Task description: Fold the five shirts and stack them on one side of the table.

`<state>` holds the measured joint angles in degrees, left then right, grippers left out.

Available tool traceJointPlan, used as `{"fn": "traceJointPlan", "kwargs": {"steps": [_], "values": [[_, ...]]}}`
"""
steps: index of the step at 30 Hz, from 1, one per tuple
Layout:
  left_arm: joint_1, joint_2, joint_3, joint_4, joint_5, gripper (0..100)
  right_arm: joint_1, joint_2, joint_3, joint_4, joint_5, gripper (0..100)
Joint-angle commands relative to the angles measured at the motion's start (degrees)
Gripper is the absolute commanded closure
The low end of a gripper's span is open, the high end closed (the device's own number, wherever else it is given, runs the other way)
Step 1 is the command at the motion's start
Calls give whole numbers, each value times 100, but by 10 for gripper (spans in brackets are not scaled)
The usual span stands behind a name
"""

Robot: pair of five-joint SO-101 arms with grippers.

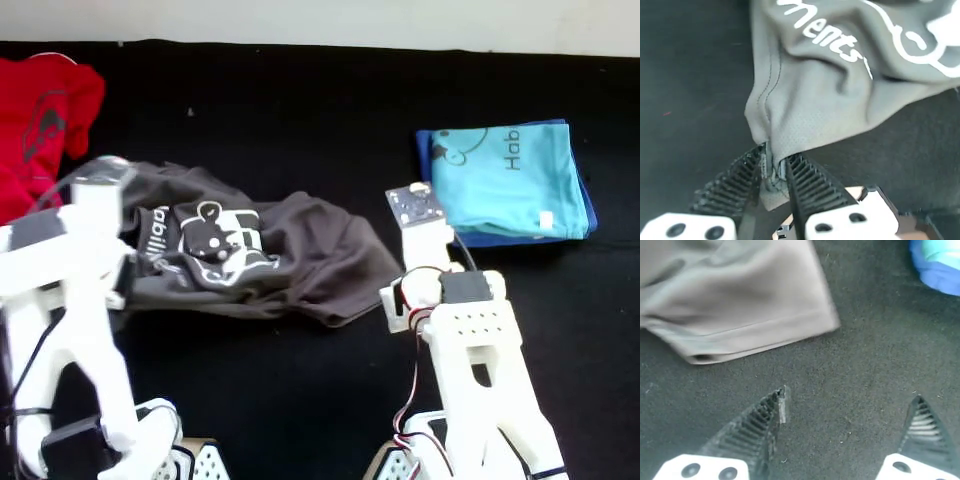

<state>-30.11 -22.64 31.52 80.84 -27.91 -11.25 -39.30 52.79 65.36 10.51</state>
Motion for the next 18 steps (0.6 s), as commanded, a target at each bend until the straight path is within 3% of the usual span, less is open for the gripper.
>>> {"fn": "traceJointPlan", "kwargs": {"steps": [1,4,8,14,18], "values": [[-321,-57,-215,105,-484,991,84,-31,-585,-66,-79,647],[-602,-92,-40,132,-914,991,84,242,-1051,-66,-88,647],[-945,-48,22,167,-1099,991,31,1754,-1851,40,-404,647],[-848,-84,268,132,-1099,991,-796,3829,-3354,1209,-624,648],[-822,-92,286,132,-1099,991,-1253,4470,-3749,1385,-598,648]]}}
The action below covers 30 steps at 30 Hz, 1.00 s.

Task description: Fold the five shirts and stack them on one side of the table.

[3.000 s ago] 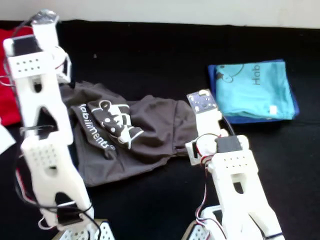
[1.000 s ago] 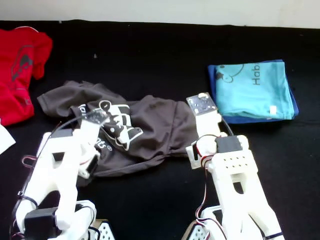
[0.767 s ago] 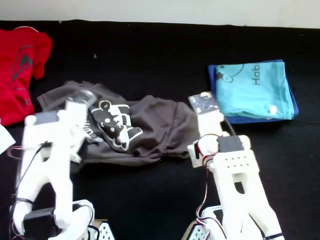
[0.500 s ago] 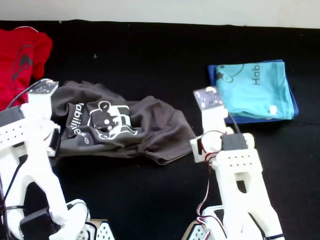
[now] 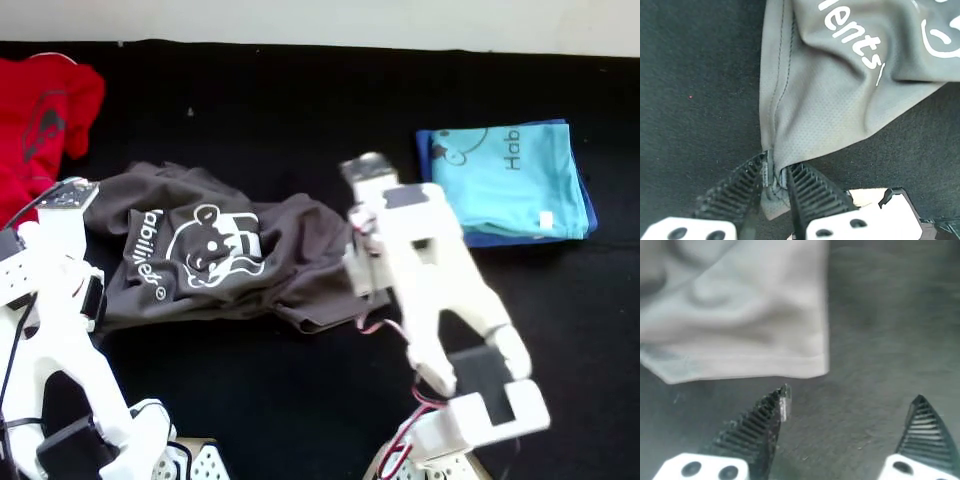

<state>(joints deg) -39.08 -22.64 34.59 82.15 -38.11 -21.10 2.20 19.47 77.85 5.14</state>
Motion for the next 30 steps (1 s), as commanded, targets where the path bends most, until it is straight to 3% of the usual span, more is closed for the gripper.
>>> {"fn": "traceJointPlan", "kwargs": {"steps": [1,8,13,20,28,30], "values": [[75,-92,-22,0,-79,991,-295,444,-435,92,-62,648],[75,-92,-22,18,-79,991,-180,945,-453,-453,-62,648],[66,-92,-22,35,-79,991,-488,989,-470,-532,-62,650],[31,-92,-22,35,-79,991,-479,1376,-453,-1200,-62,847],[31,-84,-22,18,-79,991,-277,2079,-919,-901,79,832],[40,-57,-22,9,-79,991,-145,2053,-1138,-681,62,883]]}}
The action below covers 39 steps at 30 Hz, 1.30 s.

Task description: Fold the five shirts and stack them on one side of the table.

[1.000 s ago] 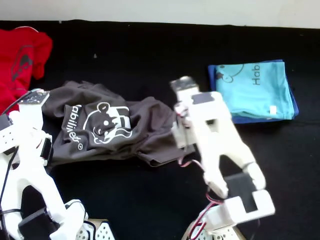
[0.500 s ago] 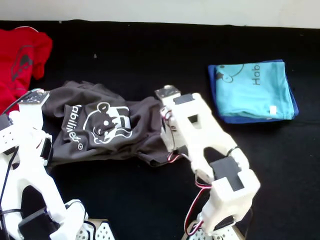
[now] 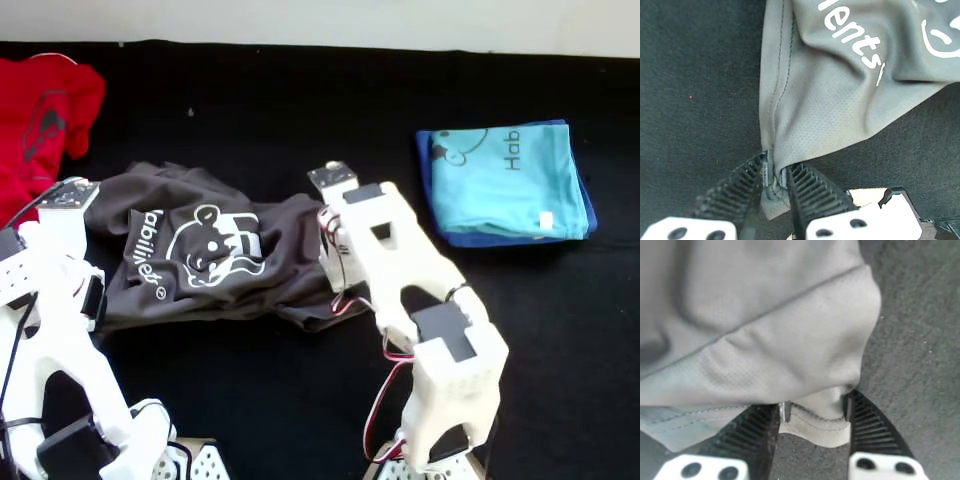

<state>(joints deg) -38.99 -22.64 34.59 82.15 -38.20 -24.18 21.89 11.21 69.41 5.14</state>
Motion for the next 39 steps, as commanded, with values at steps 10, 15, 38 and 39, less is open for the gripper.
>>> {"fn": "traceJointPlan", "kwargs": {"steps": [10,15,38,39], "values": [[171,-48,-4,35,-53,991,743,-1692,-743,901,53,993],[637,-92,-22,53,-18,991,1033,-3037,-725,1042,88,993],[1930,-110,-5903,1890,2127,992,2712,-5235,-3486,1042,791,993],[1930,-136,-6026,1890,2127,992,2730,-5253,-3662,1068,791,993]]}}
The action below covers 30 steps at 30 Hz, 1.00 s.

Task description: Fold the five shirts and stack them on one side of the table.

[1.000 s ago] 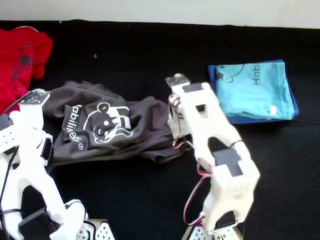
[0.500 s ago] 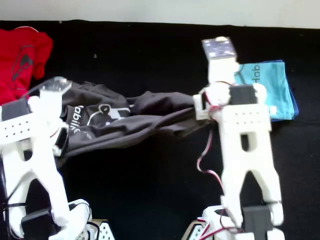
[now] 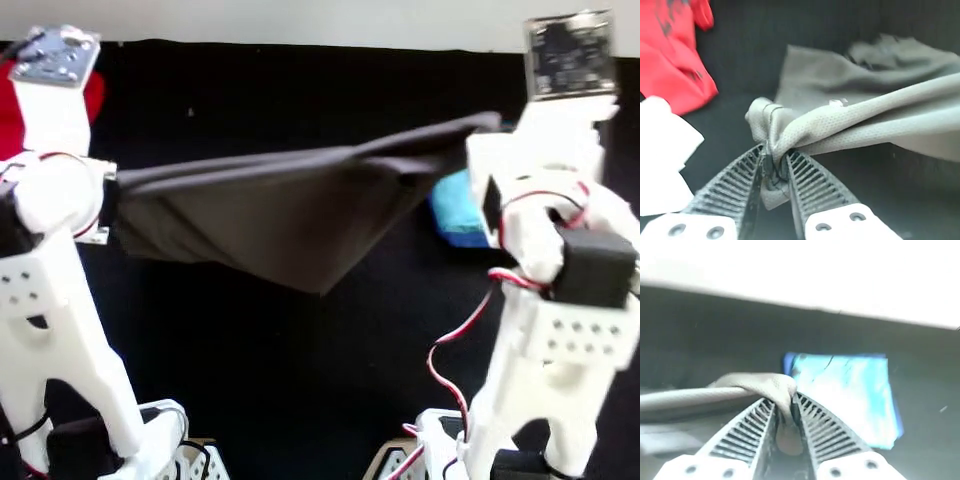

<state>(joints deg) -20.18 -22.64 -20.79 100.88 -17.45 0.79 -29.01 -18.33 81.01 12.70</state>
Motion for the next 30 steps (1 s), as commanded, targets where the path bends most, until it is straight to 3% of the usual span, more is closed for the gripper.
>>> {"fn": "traceJointPlan", "kwargs": {"steps": [1,6,10,16,25,30], "values": [[48,-207,-541,18,53,992,259,-189,-831,-84,35,993],[242,-681,365,18,35,992,215,-136,-708,549,26,993],[444,-769,1745,-18,0,992,-48,-189,391,611,26,993],[576,-769,3916,-756,-18,992,-479,-198,2211,567,-123,993],[910,-769,6246,-1345,-1002,985,-470,-514,3785,57,-589,993],[901,-778,6958,-1345,-1741,866,-470,-1349,4664,-251,-554,993]]}}
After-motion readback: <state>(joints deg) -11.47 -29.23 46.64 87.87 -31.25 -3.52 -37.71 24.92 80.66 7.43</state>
